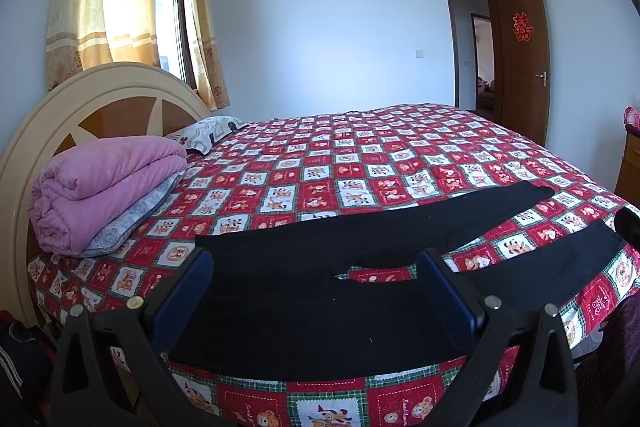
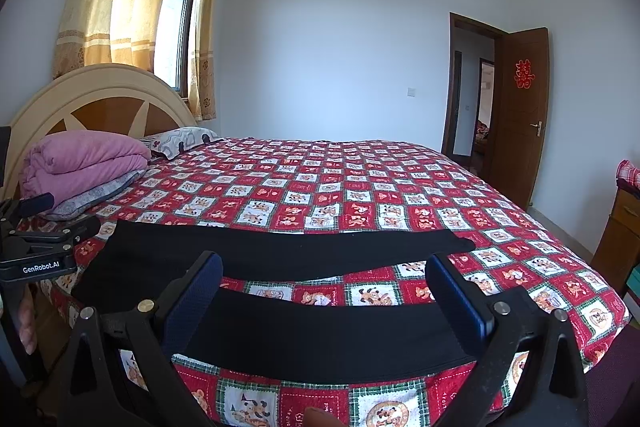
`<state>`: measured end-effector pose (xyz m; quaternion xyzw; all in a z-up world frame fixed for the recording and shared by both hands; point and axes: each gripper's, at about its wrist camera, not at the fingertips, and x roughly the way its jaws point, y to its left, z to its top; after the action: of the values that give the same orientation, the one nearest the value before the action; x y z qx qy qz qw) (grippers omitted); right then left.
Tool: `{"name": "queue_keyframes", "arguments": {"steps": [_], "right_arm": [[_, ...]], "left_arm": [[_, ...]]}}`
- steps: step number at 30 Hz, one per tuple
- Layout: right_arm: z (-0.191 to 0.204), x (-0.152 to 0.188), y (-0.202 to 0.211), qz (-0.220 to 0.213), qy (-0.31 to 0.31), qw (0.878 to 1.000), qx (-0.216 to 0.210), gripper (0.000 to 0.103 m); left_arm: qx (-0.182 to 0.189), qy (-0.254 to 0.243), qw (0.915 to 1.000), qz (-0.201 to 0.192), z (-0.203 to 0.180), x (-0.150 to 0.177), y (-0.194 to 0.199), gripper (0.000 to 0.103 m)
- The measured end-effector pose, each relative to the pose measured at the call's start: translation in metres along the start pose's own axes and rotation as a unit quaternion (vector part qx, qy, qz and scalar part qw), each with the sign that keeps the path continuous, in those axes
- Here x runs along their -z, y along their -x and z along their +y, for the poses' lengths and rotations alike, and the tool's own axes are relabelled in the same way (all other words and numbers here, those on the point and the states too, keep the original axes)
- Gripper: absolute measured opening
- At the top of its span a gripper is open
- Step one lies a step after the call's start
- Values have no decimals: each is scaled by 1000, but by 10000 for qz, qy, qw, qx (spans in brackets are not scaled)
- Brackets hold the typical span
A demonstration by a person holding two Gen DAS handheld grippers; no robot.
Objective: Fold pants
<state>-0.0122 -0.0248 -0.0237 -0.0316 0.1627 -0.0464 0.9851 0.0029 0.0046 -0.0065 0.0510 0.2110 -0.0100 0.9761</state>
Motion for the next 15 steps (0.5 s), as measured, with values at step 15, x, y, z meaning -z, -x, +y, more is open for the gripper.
{"name": "queue_keyframes", "arguments": {"steps": [15], "right_arm": [[0,1,-1,48,4,10000,2,102]], "left_arm": [[0,7,10000,10,0,1,0,103]]}}
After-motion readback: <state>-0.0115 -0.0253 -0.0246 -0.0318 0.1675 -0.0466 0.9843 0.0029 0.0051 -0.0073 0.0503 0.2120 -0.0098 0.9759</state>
